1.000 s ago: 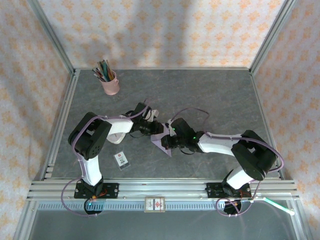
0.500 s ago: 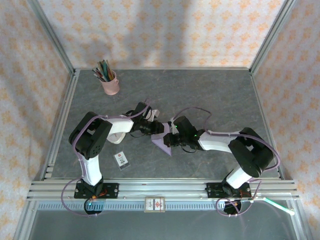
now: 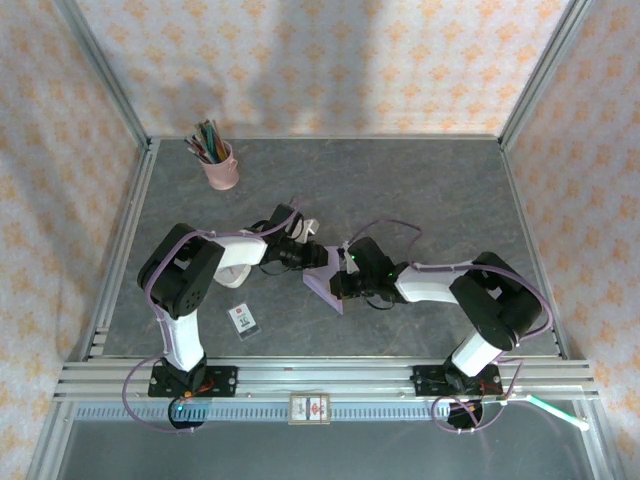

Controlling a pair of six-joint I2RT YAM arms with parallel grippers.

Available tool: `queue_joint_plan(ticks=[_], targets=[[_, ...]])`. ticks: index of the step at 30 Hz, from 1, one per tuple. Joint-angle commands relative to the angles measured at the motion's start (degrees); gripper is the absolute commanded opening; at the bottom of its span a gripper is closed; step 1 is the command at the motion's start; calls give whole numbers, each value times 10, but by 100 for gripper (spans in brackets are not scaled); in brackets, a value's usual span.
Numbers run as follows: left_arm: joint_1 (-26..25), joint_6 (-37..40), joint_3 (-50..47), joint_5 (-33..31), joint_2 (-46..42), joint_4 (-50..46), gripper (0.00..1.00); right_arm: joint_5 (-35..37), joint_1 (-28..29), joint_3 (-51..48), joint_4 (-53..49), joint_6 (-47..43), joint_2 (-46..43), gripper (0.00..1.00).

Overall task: Fold a paper plane with a square sheet of paper (pick it up from the middle)
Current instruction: Third fold the triangle at the center of the table.

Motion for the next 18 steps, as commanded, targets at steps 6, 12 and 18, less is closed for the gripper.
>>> queue_joint_plan(ticks=[6,12,18], targets=[[-8,20,-12,-28,39,-36,31,18,-3,5,13,-6,10,7],[-8,20,-12,-28,39,-37,31,19,-5,18,6,-13,21,7],[-9,20,-13,-27,39,-38,31,22,-6,19,5,-18,24,7]])
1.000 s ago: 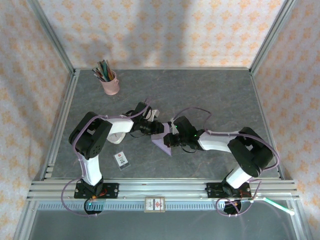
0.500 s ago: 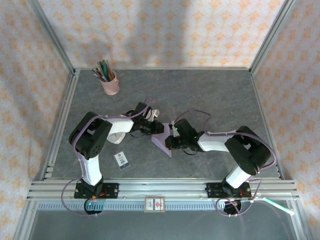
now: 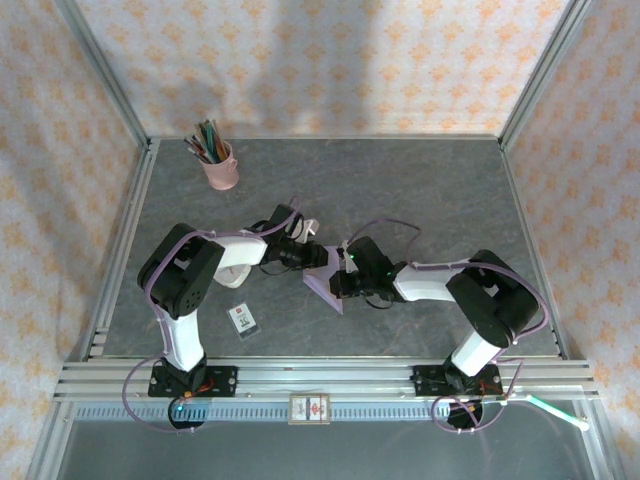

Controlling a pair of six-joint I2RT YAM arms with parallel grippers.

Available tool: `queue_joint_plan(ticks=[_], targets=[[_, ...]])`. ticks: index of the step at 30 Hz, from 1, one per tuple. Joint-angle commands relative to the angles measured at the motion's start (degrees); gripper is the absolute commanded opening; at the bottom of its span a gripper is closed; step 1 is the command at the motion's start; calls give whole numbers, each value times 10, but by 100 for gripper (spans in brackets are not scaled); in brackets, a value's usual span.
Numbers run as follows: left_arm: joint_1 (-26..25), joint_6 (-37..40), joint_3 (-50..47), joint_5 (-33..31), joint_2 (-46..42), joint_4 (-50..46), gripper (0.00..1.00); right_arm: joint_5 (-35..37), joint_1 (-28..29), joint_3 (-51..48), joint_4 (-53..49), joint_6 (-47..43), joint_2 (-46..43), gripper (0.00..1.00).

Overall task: Fold a paper plane with a square sheet of paper (pick it up from the middle)
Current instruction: Third fold the triangle at the center of the table.

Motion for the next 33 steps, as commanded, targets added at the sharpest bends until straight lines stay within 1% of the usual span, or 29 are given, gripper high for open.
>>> queue_joint_plan(ticks=[1,13,28,33], targets=[[-9,20,-12,-27,39,-38,31,16,-5,12,0,-15,13,7],[-10,21,-13,-27,42,-39,31,16,-13,7,-3,-21,2,6],[-11,22,-10,-26,46,-40,30,8,-15,26,-18,-33,2,6],[-12,22,-10,-26,48,-40,30,11,-15,30,-23,-38,4,5]])
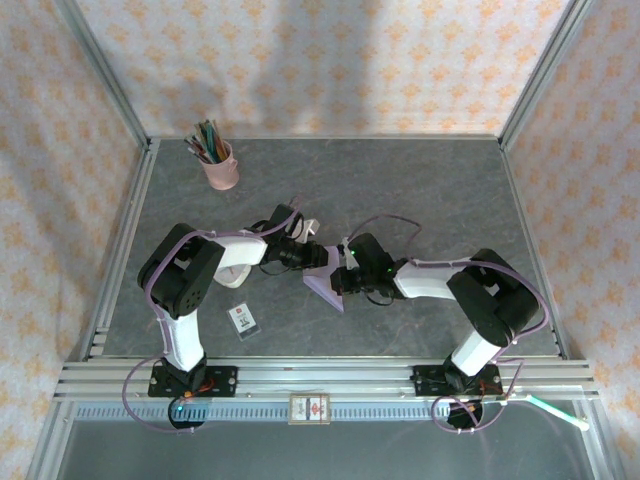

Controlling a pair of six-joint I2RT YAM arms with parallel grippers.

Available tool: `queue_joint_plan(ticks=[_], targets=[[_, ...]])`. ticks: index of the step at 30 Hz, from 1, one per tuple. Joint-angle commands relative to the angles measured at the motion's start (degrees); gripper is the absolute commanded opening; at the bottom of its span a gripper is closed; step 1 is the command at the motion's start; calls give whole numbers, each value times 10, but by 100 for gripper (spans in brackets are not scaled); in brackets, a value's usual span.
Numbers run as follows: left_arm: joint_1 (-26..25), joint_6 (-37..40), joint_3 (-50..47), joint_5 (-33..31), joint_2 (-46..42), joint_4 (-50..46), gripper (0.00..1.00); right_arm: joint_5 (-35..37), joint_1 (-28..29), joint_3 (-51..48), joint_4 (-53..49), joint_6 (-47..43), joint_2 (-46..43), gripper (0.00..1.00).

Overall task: Fold a paper plane with a square sheet of paper (pick it up from the middle)
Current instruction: Third fold the triangle at the center of the table.

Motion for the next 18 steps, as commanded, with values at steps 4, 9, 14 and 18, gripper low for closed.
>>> queue_joint_plan(ticks=[4,9,14,18], targets=[[-12,18,-10,-27,46,-41,30,12,-3,22,-13,-14,7,2],[-14,18,-11,-27,46,-41,31,14,-4,21,-15,-17,15,1],[-14,18,-11,-27,46,-42,30,15,-3,10,-8,-12,13,0],[-13,18,-9,-28,46,-42,30,20,-4,4,-11,-11,6,0]])
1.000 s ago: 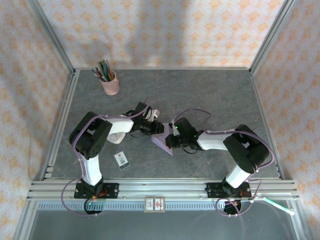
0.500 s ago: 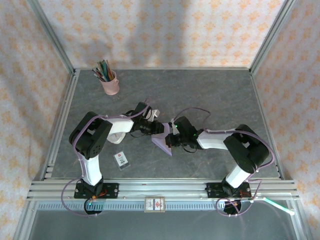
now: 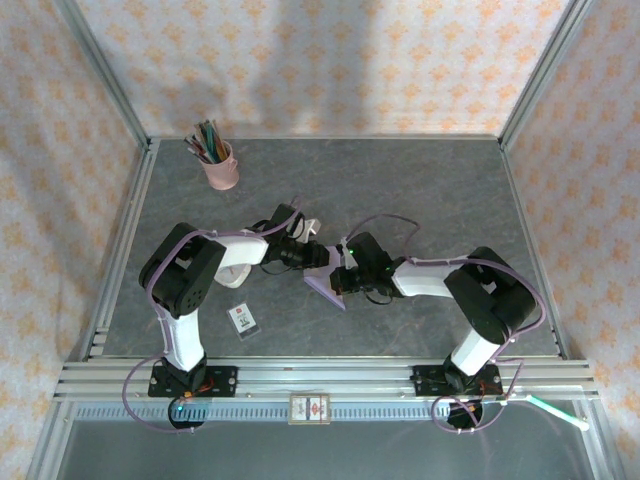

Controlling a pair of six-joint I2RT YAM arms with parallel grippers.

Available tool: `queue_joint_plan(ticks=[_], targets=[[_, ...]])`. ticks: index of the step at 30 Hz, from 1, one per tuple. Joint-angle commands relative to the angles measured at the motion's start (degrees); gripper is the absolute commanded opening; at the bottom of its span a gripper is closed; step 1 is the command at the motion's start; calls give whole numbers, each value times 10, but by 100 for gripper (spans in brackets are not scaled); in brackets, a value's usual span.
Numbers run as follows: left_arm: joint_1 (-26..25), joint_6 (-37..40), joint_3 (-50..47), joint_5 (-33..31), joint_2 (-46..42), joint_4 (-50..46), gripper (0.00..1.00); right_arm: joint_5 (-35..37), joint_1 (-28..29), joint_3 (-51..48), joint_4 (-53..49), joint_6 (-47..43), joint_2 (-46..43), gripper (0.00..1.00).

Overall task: Fold a paper plane with a square sheet of paper (pick it up from the middle)
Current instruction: Third fold the triangle at the center of the table.

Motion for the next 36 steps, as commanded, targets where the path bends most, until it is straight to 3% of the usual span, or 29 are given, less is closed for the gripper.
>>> queue_joint_plan(ticks=[1,17,36], targets=[[-10,13,-15,-30,42,-43,30,18,-3,-6,-5,-4,-7,0],[-10,14,-16,-32,42,-44,30,7,-3,-41,17,24,-26,1],[-11,14,-17,-31,40,-45,30,14,-3,-8,2,9,2,0]])
